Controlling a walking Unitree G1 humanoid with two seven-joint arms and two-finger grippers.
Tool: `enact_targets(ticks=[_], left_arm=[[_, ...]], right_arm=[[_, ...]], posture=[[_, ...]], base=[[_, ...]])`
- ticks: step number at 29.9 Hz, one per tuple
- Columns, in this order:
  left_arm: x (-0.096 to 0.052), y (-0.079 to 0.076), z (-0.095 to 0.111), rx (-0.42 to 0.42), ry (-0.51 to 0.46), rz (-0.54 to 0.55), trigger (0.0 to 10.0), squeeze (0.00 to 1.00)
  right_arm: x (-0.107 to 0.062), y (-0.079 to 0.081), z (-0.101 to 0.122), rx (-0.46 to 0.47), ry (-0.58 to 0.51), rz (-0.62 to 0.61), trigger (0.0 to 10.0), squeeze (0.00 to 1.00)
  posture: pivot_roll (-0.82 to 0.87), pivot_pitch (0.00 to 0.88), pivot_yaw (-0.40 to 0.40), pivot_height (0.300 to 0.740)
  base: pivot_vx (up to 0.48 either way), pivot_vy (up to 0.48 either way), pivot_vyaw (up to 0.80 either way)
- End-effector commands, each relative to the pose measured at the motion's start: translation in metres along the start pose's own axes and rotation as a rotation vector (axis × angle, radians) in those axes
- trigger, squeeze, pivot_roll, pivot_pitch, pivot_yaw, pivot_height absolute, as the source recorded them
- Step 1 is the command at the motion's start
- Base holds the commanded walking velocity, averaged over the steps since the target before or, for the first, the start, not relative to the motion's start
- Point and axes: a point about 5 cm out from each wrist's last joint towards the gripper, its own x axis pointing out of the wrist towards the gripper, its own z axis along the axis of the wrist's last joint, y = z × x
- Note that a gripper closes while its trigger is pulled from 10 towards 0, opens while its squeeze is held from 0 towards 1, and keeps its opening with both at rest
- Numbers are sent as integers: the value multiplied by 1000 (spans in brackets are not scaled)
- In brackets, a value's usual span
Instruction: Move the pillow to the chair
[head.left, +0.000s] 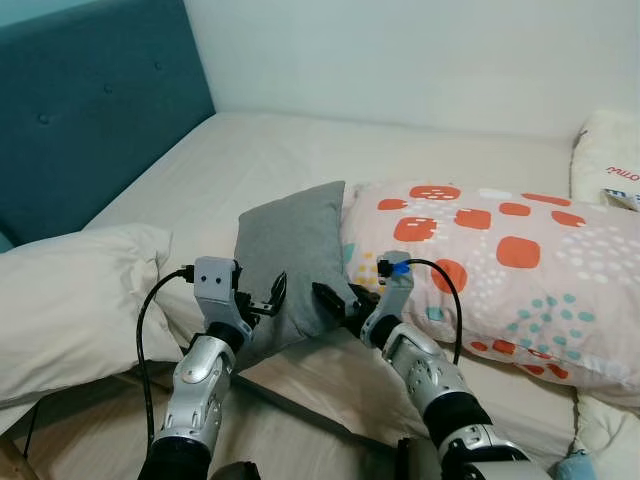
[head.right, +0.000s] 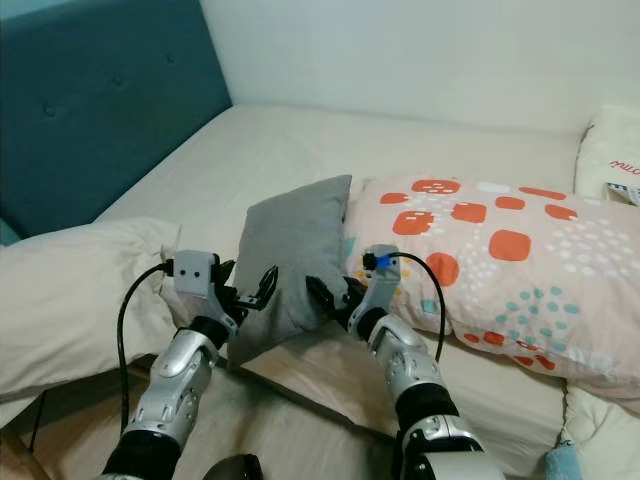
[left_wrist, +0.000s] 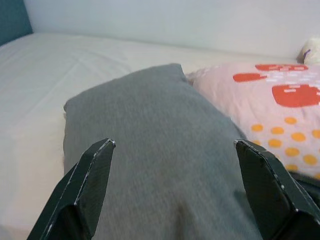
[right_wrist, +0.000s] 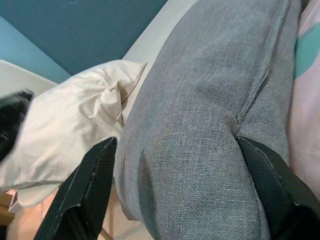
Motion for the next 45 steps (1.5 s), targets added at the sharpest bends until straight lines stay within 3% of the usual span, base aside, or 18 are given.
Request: enact_targets(ticks=[1, 2, 3, 15, 23, 25, 26, 27, 28, 31, 34, 38, 45], left_arm=[[-3, 5, -1, 3, 15, 17, 10000, 0], [-3, 5, -1, 3, 15, 17, 10000, 0], [-3, 5, 1, 3, 12, 18, 10000, 0], [1, -1, 9, -7, 11, 17, 10000, 0], [9, 2, 14, -15, -1, 53, 10000, 0], [14, 5, 15, -27, 11, 82, 10000, 0], [14, 5, 15, -27, 11, 82, 10000, 0], [21, 5, 12, -31, 60, 99, 10000, 0], [21, 5, 12, -31, 60, 99, 10000, 0], [27, 2, 6, -20, 119, 91, 10000, 0], [28, 1, 5, -9, 123, 89, 10000, 0], [30, 0, 6, -2, 97, 109, 10000, 0], [33, 0, 6, -9, 97, 116, 10000, 0]], right_arm=[[3, 7, -9, 18, 39, 43, 3686, 0], [3, 7, -9, 18, 39, 43, 3686, 0], [3, 7, -10, 2, 46, 50, 0, 0], [-8, -14, -18, -72, 120, -64, 0, 0], [-7, -12, 8, -99, 13, 20, 0, 0], [-7, -9, 33, -105, -84, 58, 0, 0], [-7, -9, 33, -105, -84, 58, 0, 0], [-9, -9, 67, -127, -201, 74, 0, 0], [-9, -9, 67, -127, -201, 74, 0, 0], [-16, -5, 103, -164, -329, 100, 0, 0], [-18, -3, 112, -173, -358, 111, 0, 0], [-27, 15, 147, -203, -493, 202, 0, 0], [-33, 35, 165, -257, -557, 268, 0, 0]], posture=[[73, 110, 66, 576], [73, 110, 66, 576], [70, 109, 64, 576], [44, 87, 54, 576], [36, 51, 46, 576], [31, 31, 44, 586], [31, 31, 44, 586], [16, 4, 48, 596], [16, 4, 48, 596], [7, 0, 51, 611], [7, 0, 51, 616], [-8, 0, 61, 636], [-7, 0, 69, 666]], base=[[0, 0, 0], [0, 0, 0], [0, 0, 0], [0, 0, 0], [0, 0, 0], [0, 0, 0], [0, 0, 0], [0, 0, 0], [0, 0, 0], [-320, 0, 0], [-480, 0, 0], [-91, 0, 0], [0, 0, 0]])
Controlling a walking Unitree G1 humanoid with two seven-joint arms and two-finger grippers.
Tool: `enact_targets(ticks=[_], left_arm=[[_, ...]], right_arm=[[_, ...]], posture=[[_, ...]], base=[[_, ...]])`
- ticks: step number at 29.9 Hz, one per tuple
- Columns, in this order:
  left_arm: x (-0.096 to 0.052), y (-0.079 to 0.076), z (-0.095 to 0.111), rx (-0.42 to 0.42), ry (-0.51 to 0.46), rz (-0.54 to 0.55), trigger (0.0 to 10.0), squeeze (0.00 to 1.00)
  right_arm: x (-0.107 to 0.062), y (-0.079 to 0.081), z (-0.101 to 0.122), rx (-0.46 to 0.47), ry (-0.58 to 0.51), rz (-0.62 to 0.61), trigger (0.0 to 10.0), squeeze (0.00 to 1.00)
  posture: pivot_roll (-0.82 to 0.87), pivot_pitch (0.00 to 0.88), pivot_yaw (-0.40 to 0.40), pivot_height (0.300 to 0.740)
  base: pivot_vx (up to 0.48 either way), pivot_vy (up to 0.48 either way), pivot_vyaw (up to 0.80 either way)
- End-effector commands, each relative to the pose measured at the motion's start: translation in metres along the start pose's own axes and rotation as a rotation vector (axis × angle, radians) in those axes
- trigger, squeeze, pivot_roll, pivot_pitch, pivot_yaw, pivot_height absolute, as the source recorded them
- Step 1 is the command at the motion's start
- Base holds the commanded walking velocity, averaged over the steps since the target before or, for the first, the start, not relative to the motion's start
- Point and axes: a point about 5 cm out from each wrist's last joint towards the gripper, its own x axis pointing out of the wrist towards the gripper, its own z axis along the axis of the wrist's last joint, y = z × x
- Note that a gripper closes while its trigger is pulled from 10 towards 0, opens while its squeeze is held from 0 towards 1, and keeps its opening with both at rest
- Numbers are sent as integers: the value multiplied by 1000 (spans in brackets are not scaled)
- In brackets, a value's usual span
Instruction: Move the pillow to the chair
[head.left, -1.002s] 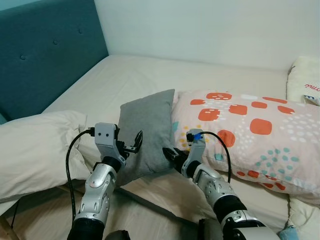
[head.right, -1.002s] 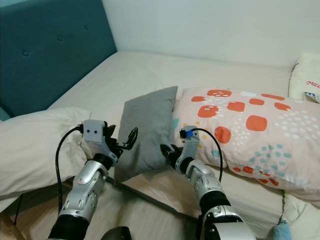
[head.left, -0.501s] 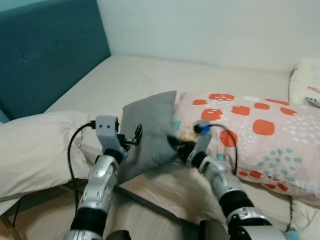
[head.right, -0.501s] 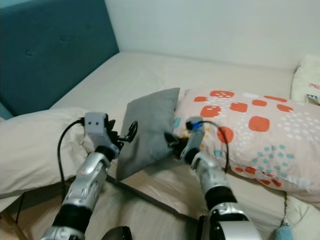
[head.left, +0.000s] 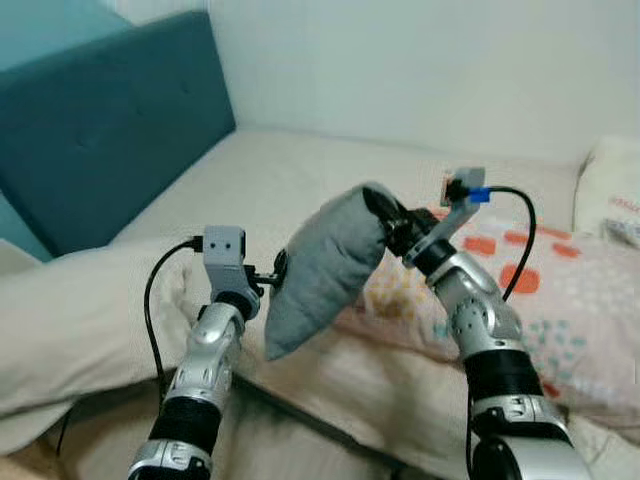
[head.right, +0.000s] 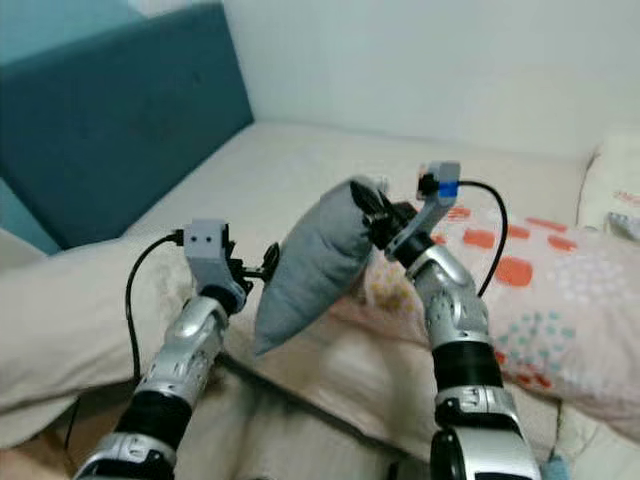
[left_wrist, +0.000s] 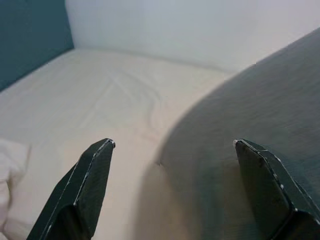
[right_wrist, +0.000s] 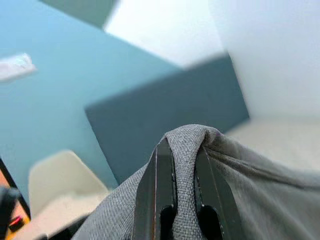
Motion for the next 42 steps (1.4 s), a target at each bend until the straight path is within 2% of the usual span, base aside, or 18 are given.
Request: enact_targets(ticks=[1, 5, 11, 16, 22, 24, 27, 30, 33, 34, 35, 36, 38, 39, 40, 41, 42], left_arm=[[-1, 4, -6, 0, 33, 14, 10000, 0], [2, 9, -6, -8, 37, 44, 10000, 0], [1, 13, -11, -22, 56, 66, 10000, 0], [-4, 21, -20, -51, 90, 112, 10000, 0], [-6, 26, -25, -45, 109, 136, 10000, 0], [-7, 29, -28, -33, 129, 151, 10000, 0], [-11, 36, -37, -19, 172, 185, 10000, 0], [-29, 55, -61, -13, 277, 297, 10000, 0], [-52, 74, -83, -78, 376, 417, 10000, 0], [-62, 80, -92, -70, 423, 454, 10000, 0], [-68, 84, -97, -57, 451, 474, 10000, 0], [-68, 84, -97, -57, 451, 474, 10000, 0], [-87, 92, -112, -57, 529, 519, 10000, 0], [-87, 92, -112, -57, 529, 519, 10000, 0], [-110, 97, -131, -63, 638, 544, 10000, 0], [-110, 97, -131, -63, 638, 544, 10000, 0], [-120, 97, -139, -56, 685, 541, 10000, 0]], right_arm=[[9, 10, 17, -10, -75, 60, 0, 0], [10, 16, 28, -31, -100, 82, 0, 0], [9, 21, 30, -49, -90, 99, 0, 0], [4, 26, 18, -51, -47, 97, 0, 0], [-1, 31, 3, -51, -4, 95, 0, 0], [-4, 34, -9, -62, 66, 106, 0, 0], [-7, 41, -17, -73, 93, 135, 0, 0], [-16, 50, -35, -52, 134, 160, 0, 0], [-23, 57, -44, -19, 158, 175, 0, 0], [-25, 60, -48, -7, 166, 180, 0, 0], [-26, 61, -50, 0, 170, 183, 0, 0], [-26, 61, -50, 0, 170, 183, 0, 0], [-29, 65, -55, 8, 184, 189, 0, 0], [-29, 65, -55, 8, 184, 189, 0, 0], [-29, 68, -58, 17, 190, 194, 0, 0], [-29, 68, -58, 17, 190, 194, 0, 0], [-29, 69, -59, 20, 190, 197, 0, 0]], posture=[[-7, 0, 69, 666], [-6, 0, 71, 691], [-9, 0, 73, 716], [-11, 0, 73, 740], [-15, 0, 74, 740], [-14, 0, 74, 740], [-14, 0, 75, 740], [-16, 0, 75, 740], [-16, 0, 79, 740], [-17, 0, 80, 740], [-17, 0, 80, 740], [-17, 0, 80, 740], [-17, 0, 81, 740], [-17, 0, 81, 740], [-13, 0, 83, 740], [-13, 0, 83, 740], [-12, 0, 84, 740]], base=[[0, 0, 0], [0, 0, 0], [0, 0, 0], [0, 0, 0], [0, 0, 0], [0, 0, 0], [0, 0, 800], [0, 0, 800], [0, 0, 800], [0, 0, 800], [0, 0, 800], [0, 0, 800], [0, 0, 800], [0, 0, 800], [0, 0, 800], [0, 0, 800], [0, 0, 800]])
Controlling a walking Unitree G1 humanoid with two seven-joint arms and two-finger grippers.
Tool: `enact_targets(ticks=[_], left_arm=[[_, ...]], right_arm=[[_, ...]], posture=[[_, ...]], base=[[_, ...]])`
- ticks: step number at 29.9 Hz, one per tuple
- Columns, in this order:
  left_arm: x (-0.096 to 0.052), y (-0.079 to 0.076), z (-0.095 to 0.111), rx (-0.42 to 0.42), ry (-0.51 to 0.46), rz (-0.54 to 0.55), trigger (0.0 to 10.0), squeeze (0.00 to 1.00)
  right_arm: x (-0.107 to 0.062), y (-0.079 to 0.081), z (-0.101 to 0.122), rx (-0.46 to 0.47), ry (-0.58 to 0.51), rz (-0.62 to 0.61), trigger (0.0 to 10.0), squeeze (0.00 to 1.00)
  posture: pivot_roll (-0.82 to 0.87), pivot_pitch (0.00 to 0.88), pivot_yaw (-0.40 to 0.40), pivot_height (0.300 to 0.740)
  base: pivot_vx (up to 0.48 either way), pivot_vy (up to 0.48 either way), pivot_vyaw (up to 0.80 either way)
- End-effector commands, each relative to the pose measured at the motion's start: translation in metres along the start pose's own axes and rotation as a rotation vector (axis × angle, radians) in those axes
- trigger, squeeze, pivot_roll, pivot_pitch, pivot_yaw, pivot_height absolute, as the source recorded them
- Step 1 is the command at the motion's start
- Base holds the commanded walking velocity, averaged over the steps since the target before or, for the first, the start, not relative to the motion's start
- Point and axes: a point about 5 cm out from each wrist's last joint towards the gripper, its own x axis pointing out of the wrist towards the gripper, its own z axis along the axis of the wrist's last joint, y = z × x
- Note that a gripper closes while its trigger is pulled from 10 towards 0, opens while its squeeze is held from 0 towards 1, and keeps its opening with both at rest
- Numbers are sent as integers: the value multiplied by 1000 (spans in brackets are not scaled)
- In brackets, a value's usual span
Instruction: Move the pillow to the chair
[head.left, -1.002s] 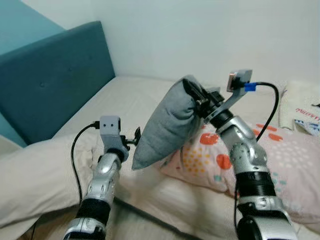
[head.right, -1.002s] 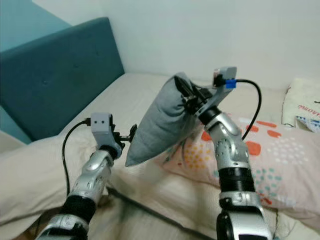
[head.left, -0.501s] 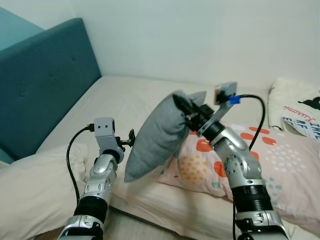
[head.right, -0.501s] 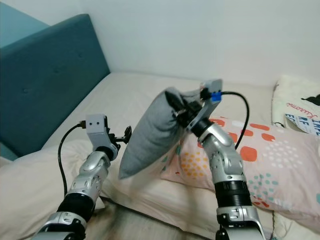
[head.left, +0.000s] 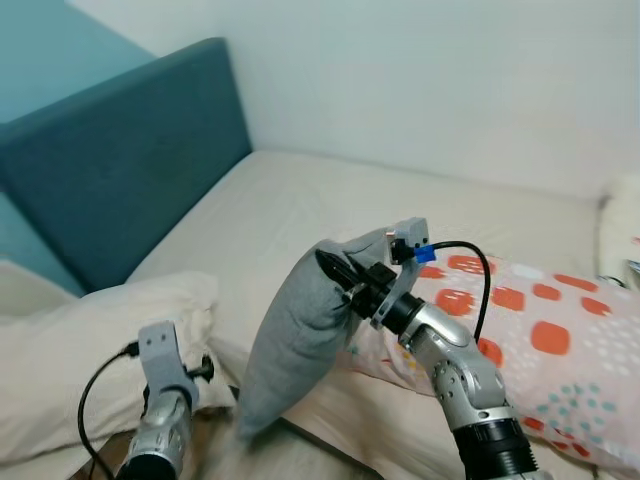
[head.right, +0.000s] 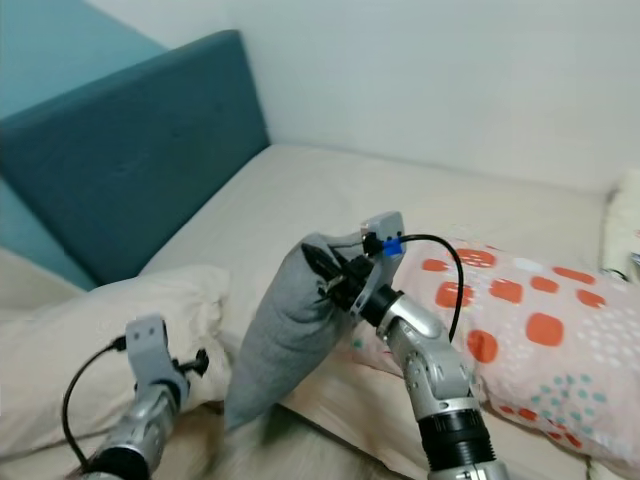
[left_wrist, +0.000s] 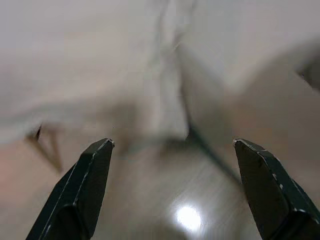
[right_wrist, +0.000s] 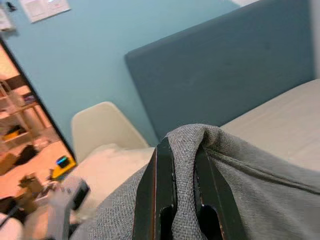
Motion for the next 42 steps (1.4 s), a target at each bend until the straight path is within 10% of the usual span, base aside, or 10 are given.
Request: enact_targets(ticks=[1, 16, 17, 19, 20, 27, 42], left_arm=[[-6, 16, -31, 45, 130, 19, 10000, 0], [-57, 51, -132, 307, 525, 22, 10000, 0], [-61, 54, -137, 316, 545, 23, 10000, 0], [-63, 55, -139, 322, 558, 23, 10000, 0], [-63, 55, -140, 337, 559, 12, 10000, 0], [-58, 51, -133, 354, 522, -25, 10000, 0], [-48, 42, -120, 377, 484, -58, 10000, 0]], right_arm=[[7, 14, 15, -32, -66, 72, 0, 0], [16, 26, 4, -2, -50, 116, 0, 0], [14, 24, -8, 16, -18, 99, 4706, 0], [13, 22, -16, 28, 5, 87, 4706, 0], [8, 20, -31, 57, 46, 67, 9843, 0], [-10, 27, -86, 140, 208, 44, 10000, 0], [7, 41, -71, 118, 123, 131, 10000, 0]], posture=[[-12, 0, 84, 740], [-10, 0, 82, 740], [-10, 0, 80, 740], [-10, 0, 80, 740], [-6, 0, 79, 740], [6, 0, 89, 740], [-4, 0, 107, 740]], base=[[0, 0, 800], [0, 0, 800], [0, 0, 800], [0, 0, 800], [0, 0, 800], [0, 0, 800], [0, -259, 800]])
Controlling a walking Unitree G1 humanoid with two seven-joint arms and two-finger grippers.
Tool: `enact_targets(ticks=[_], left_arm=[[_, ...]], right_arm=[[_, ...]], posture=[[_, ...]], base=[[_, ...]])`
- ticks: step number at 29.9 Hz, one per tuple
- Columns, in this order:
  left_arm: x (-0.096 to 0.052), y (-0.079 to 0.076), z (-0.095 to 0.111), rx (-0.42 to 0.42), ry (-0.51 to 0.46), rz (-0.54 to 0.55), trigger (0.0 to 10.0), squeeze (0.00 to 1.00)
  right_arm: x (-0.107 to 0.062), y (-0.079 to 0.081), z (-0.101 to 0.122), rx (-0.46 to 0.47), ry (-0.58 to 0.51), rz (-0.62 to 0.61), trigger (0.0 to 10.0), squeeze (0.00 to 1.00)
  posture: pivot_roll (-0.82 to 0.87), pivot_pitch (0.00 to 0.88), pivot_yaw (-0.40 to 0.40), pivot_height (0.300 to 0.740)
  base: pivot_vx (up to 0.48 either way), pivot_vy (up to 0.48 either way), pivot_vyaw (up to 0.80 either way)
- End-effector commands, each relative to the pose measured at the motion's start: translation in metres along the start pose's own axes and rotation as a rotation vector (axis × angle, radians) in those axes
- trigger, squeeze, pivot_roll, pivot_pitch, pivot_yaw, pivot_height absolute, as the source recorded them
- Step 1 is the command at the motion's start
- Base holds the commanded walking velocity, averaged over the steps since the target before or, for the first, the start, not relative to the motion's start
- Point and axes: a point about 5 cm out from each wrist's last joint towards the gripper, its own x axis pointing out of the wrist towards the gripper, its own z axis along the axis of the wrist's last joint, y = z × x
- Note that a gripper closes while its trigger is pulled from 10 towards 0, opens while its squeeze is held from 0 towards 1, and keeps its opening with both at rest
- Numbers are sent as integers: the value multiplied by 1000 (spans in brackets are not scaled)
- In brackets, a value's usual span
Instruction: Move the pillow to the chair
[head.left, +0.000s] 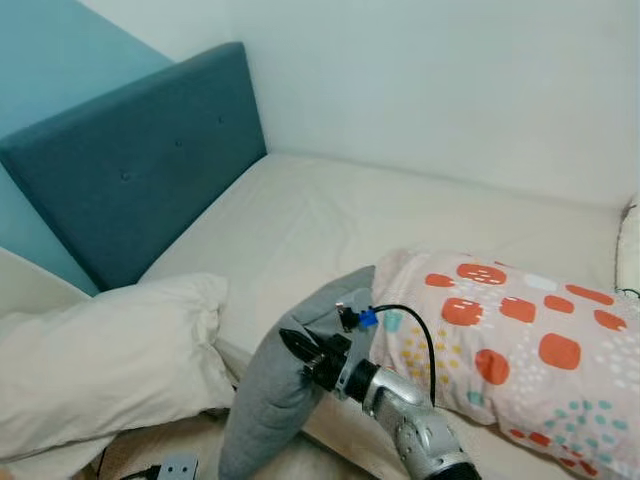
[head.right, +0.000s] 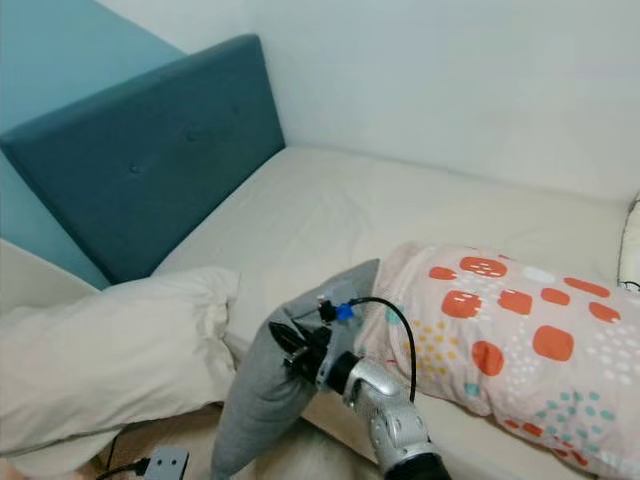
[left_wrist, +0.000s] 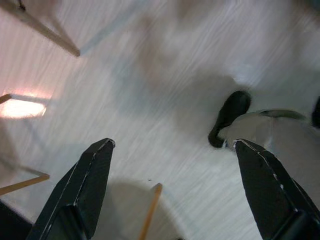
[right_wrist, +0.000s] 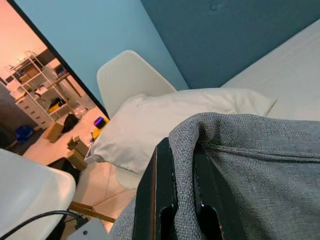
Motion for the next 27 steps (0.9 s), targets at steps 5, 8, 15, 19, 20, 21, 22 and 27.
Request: enact_targets(ticks=[5, 8, 15, 19, 20, 21, 22, 27], left_arm=[[0, 5, -2, 0, 14, 20, 10000, 0], [0, 4, -4, 0, 18, 18, 10000, 0], [-1, 3, -7, -3, 24, 15, 10000, 0], [-1, 3, -7, -7, 22, 14, 10000, 0], [-1, 3, -7, -9, 21, 13, 10000, 0], [-1, 3, -6, -10, 20, 13, 10000, 0], [-1, 3, -6, -10, 19, 12, 10000, 0], [-1, 3, -6, -4, 18, 10, 10000, 0]], right_arm=[[19, 34, 31, -122, -81, 225, 10000, 0], [21, 40, 34, -146, -77, 260, 10000, 0], [24, 42, 30, -205, -32, 292, 10000, 0], [24, 40, 26, -231, -1, 286, 10000, 0], [23, 39, 27, -232, -1, 285, 10000, 0], [23, 38, 28, -233, -3, 283, 10000, 0], [22, 37, 30, -235, -8, 279, 10000, 0], [20, 34, 35, -242, -18, 270, 10000, 0]], posture=[[-5, 0, 105, 740], [-4, 0, 101, 740], [0, 0, 96, 740], [0, 0, 96, 740], [0, 0, 96, 740], [4, 0, 97, 740], [4, 0, 97, 740], [1, 0, 100, 740]], base=[[0, 0, 800], [0, 0, 800], [0, 0, 800], [0, 0, 800], [0, 0, 800], [0, 0, 800], [0, 0, 800], [0, 0, 800]])
